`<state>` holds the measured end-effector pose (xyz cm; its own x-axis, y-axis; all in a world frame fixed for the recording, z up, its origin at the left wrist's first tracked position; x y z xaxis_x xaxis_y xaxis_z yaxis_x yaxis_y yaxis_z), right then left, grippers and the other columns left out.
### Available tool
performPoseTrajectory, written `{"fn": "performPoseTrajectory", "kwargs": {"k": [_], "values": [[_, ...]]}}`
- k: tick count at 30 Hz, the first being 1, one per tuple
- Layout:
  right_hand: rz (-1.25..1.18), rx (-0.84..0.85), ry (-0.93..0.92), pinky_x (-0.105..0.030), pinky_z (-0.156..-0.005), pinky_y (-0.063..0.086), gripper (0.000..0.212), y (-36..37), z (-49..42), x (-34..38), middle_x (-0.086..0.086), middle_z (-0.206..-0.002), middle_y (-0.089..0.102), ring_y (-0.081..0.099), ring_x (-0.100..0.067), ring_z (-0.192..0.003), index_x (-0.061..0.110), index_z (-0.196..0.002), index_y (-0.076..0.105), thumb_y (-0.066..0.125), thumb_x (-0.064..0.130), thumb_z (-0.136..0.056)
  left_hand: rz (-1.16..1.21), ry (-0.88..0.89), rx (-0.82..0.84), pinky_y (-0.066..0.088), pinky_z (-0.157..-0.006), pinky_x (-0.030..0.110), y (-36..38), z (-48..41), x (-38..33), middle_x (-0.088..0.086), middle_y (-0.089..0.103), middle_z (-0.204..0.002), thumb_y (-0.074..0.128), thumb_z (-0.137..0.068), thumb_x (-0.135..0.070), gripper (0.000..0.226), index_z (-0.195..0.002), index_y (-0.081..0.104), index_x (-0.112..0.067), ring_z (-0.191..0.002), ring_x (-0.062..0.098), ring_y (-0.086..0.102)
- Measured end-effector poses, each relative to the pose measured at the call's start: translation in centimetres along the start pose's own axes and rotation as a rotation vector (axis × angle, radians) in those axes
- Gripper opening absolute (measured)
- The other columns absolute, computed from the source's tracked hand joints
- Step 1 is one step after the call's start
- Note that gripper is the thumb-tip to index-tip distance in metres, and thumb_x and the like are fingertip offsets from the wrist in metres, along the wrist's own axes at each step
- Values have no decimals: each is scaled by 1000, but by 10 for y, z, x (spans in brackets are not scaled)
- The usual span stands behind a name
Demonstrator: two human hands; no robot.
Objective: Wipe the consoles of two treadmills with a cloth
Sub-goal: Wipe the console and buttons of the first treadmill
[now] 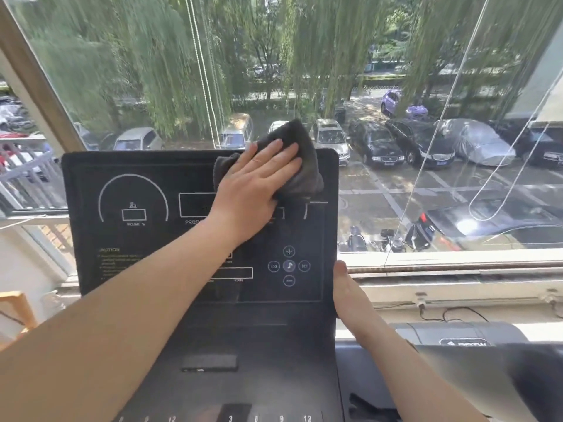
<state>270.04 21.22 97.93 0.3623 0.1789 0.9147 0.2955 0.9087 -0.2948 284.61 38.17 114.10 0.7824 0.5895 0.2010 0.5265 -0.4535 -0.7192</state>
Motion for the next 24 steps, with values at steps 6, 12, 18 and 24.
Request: {"fn": "performPoseTrajectory", "kwargs": {"k": [6, 12, 18, 24], "values": [[-12, -64, -66, -47, -121, 36, 76, 2, 0, 1, 6, -153, 53, 46, -21, -144, 39, -152, 48, 12, 77, -97, 77, -28, 8, 19, -127, 48, 41, 64, -74, 2, 42, -162, 54, -81, -2, 70, -150, 52, -14, -153, 28, 33], [-89, -72, -13, -49, -109, 49, 75, 6, -5, -6, 4, -120, 75, 67, -19, -117, 40, -113, 69, 17, 88, -88, 110, 146, 199, 30, -122, 43, 60, 138, -100, -2, 52, -155, 40, -85, -2, 63, -143, 61, -16, -148, 21, 42], [-35, -98, 53, -49, -124, 31, 86, 6, -1, -1, -4, -160, 46, 42, -28, -147, 25, -159, 40, 13, 78, -97, 6, 599, 411, 19, -127, 44, 45, 154, -48, -6, 45, -160, 43, -101, -9, 47, -143, 59, -20, -150, 19, 38], [-18, -90, 67, -50, -128, 21, 103, 9, -1, -2, 3, -167, 35, 28, -25, -156, 32, -163, 30, 8, 90, -80, -115, 262, 203, 22, -126, 47, -3, 91, 42, -3, 41, -162, 48, -85, -4, 68, -151, 51, -20, -153, 21, 33]]}}
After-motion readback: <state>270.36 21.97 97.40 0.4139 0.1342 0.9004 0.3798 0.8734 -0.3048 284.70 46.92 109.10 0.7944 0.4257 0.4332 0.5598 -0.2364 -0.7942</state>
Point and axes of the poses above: each hand's wrist, its own z-axis away from the middle knuckle, its own y-axis out of the palm, x = y × z, the point moved 2 cm from there along -z, towards the middle knuckle
